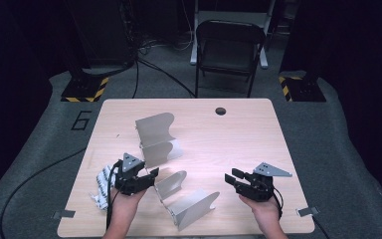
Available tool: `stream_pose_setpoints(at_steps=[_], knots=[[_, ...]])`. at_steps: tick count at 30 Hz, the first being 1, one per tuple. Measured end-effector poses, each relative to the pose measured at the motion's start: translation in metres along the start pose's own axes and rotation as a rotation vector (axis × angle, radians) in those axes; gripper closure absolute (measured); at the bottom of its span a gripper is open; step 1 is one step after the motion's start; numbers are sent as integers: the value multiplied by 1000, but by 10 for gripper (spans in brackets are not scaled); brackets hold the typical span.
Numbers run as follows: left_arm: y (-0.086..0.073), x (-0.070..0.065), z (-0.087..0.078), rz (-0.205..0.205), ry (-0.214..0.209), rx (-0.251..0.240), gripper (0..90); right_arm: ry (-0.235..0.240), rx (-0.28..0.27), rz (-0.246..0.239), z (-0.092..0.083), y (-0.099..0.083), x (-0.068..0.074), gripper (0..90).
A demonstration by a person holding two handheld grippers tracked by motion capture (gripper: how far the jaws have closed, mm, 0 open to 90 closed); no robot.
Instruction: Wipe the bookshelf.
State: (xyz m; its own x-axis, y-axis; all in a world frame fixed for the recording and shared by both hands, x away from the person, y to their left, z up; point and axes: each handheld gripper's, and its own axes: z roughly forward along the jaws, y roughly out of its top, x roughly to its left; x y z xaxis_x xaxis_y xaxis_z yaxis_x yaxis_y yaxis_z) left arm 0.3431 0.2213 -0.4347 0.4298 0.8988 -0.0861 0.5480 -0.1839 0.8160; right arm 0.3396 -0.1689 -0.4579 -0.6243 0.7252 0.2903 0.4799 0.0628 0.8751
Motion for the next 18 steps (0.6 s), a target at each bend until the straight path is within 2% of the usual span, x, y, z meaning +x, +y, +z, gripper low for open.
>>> stream_pose_setpoints(at_steps=[3, 7, 9, 11, 12, 18], knots=[[-2, 0, -2, -15, 9, -11, 430, -4, -1, 9, 0, -2, -2, 560], [-2, -3, -1, -7, 20, -12, 463, -4, 3, 19, 0, -3, -1, 560], [-3, -4, 3, -29, 12, -15, 472, -3, 3, 14, 1, -4, -1, 560], [-2, -2, 7, -62, -15, -10, 508, 1, 1, 10, 1, -4, -1, 560], [-1, -2, 9, -66, -22, -10, 518, 1, 1, 7, 2, -5, -1, 560], [10, -3, 18, -13, -35, 11, 578, -4, 0, 25, 0, -7, -3, 558]])
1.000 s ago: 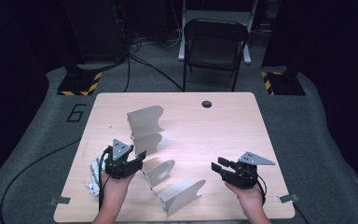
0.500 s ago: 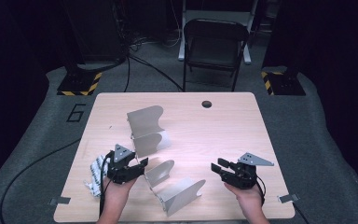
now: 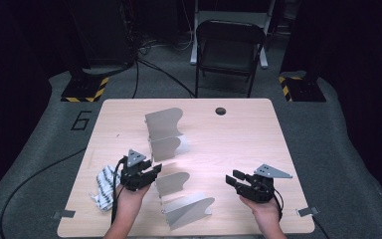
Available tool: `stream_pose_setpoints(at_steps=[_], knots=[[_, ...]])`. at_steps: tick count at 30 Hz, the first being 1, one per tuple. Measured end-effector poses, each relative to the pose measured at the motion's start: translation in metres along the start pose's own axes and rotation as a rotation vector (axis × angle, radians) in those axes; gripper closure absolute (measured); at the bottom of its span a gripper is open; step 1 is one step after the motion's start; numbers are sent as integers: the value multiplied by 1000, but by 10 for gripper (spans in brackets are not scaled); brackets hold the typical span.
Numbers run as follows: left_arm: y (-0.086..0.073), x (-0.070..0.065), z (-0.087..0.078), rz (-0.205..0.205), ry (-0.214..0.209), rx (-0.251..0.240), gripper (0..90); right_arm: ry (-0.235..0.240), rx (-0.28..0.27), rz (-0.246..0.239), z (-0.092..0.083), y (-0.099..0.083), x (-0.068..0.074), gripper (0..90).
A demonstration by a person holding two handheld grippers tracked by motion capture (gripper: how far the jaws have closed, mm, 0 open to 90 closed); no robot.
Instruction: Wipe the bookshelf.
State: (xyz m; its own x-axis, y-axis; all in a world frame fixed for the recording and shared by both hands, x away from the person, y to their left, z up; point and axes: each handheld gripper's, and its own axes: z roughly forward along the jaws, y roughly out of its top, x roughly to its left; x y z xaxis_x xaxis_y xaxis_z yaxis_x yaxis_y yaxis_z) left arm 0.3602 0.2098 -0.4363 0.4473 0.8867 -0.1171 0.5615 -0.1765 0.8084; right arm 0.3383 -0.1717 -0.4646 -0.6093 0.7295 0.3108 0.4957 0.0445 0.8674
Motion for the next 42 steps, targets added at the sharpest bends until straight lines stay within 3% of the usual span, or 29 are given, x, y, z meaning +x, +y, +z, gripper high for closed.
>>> stream_pose_setpoints(at_steps=[6, 11, 12, 13, 14, 20, 26, 29, 31, 34, 36, 38, 42], knots=[[13, -4, 13, 78, -20, 16, 605, -8, 2, 10, -2, -2, -4, 559], [20, -3, 21, 99, -51, 21, 639, -9, -1, 13, -2, -3, -4, 559], [22, -3, 23, 102, -107, 19, 666, -9, 0, 14, -2, -3, -3, 559], [23, -5, 25, 107, -98, 20, 750, -8, 0, 14, -2, -2, -4, 558], [26, -8, 28, 121, -123, 25, 752, -9, 1, 14, -2, -2, -3, 559], [33, -19, 38, 159, -148, 44, 753, -6, -5, 5, -2, -1, -4, 557], [35, -20, 40, 170, -147, 54, 748, -9, -1, 16, -2, -2, -4, 555], [34, -18, 38, 164, -138, 51, 736, -10, -3, 19, -2, -1, -4, 549], [32, -15, 36, 136, -135, 56, 710, -8, -6, 17, -2, -1, -4, 549], [28, -8, 35, 84, -128, 54, 607, -7, -6, 18, -1, -1, -4, 546], [27, -7, 33, 76, -117, 49, 563, -7, -5, 16, -1, -1, -4, 546], [25, -5, 31, 61, -97, 36, 462, -6, -3, 18, 0, -1, -4, 544], [23, -4, 28, 55, -70, 35, 426, -2, -6, 17, 1, -1, -3, 542]])
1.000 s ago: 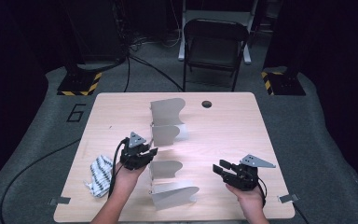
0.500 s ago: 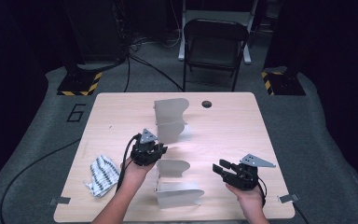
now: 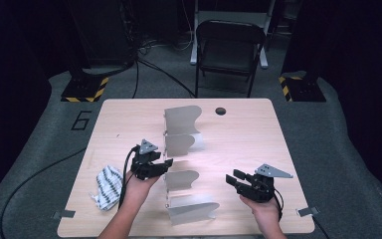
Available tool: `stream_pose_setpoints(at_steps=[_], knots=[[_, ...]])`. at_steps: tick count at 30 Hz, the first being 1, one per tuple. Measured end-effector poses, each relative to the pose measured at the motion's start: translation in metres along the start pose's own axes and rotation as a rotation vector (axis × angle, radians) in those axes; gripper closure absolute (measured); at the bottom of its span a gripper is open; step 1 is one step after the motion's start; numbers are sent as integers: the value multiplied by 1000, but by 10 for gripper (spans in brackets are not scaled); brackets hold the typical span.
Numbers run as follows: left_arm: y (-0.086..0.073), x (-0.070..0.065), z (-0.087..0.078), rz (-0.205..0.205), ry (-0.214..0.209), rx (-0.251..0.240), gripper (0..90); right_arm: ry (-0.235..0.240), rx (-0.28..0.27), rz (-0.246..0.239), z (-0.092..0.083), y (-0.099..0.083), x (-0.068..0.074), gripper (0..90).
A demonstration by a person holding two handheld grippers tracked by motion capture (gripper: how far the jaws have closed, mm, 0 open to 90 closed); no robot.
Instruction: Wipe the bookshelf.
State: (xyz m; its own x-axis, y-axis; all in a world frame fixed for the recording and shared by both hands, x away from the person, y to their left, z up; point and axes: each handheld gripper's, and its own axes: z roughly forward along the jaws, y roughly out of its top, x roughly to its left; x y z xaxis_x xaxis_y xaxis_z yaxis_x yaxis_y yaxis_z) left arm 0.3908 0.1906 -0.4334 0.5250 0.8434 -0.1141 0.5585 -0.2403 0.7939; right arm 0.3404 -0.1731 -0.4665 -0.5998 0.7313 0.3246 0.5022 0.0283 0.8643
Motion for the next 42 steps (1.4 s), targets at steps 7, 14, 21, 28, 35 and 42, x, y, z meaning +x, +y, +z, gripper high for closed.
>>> stream_pose_setpoints(at_steps=[7, 14, 21, 28, 35, 42], knots=[[2, -4, -11, 28, 36, -79, 448, 0, 2, -7, 1, 0, 2, 542], [10, -12, -10, 80, 59, -59, 667, -1, 2, -11, 1, 0, 2, 542], [16, -16, -4, 97, 60, -49, 699, 3, 5, -4, 1, 0, 2, 542], [28, -23, 8, 153, 31, -41, 729, -4, 2, -4, -1, 0, 0, 542], [39, -27, 21, 187, -29, -34, 763, -12, -4, 1, -2, 3, -1, 542], [43, -22, 14, 151, -49, -71, 604, -13, -4, -27, 4, 10, 0, 542]])
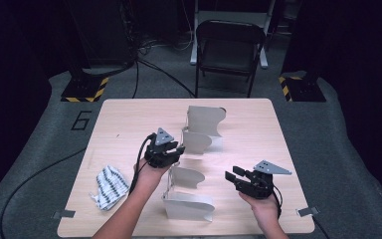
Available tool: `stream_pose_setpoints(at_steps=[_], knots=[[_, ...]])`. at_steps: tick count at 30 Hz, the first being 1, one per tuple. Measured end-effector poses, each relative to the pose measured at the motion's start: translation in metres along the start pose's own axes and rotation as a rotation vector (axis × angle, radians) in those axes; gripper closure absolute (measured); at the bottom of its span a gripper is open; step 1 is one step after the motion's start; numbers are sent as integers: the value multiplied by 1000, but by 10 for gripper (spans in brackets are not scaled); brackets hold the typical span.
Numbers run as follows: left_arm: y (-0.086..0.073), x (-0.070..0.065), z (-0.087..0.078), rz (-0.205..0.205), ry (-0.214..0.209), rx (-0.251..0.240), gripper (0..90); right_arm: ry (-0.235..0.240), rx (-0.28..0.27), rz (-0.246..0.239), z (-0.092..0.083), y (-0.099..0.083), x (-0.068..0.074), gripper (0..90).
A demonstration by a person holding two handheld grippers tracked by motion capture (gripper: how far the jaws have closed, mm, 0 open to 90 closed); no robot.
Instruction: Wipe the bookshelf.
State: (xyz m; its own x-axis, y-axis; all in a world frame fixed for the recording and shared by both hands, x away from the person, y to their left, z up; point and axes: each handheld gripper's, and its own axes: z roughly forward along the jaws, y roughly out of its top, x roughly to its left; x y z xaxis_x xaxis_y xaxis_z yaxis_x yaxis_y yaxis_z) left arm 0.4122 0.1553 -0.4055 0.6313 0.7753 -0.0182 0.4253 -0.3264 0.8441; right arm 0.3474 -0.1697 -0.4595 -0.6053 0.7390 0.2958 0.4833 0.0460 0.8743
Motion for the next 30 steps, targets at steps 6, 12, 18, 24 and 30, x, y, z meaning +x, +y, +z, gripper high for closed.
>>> stream_pose_setpoints(at_steps=[6, 12, 18, 24, 30], knots=[[-2, -5, -32, -13, -40, -24, 488, -9, -8, -25, 5, 10, 0, 542], [-20, -11, -56, -22, -77, -30, 482, -31, -15, -57, 16, 25, -3, 543], [-28, -12, -63, -63, -136, 5, 538, -51, -1, -71, 33, 38, -8, 539], [-32, -16, -60, -22, -131, 31, 654, -58, 12, -101, 49, 49, -11, 541], [-34, -20, -56, -7, -136, 51, 718, -42, 21, -133, 72, 67, -11, 522]])
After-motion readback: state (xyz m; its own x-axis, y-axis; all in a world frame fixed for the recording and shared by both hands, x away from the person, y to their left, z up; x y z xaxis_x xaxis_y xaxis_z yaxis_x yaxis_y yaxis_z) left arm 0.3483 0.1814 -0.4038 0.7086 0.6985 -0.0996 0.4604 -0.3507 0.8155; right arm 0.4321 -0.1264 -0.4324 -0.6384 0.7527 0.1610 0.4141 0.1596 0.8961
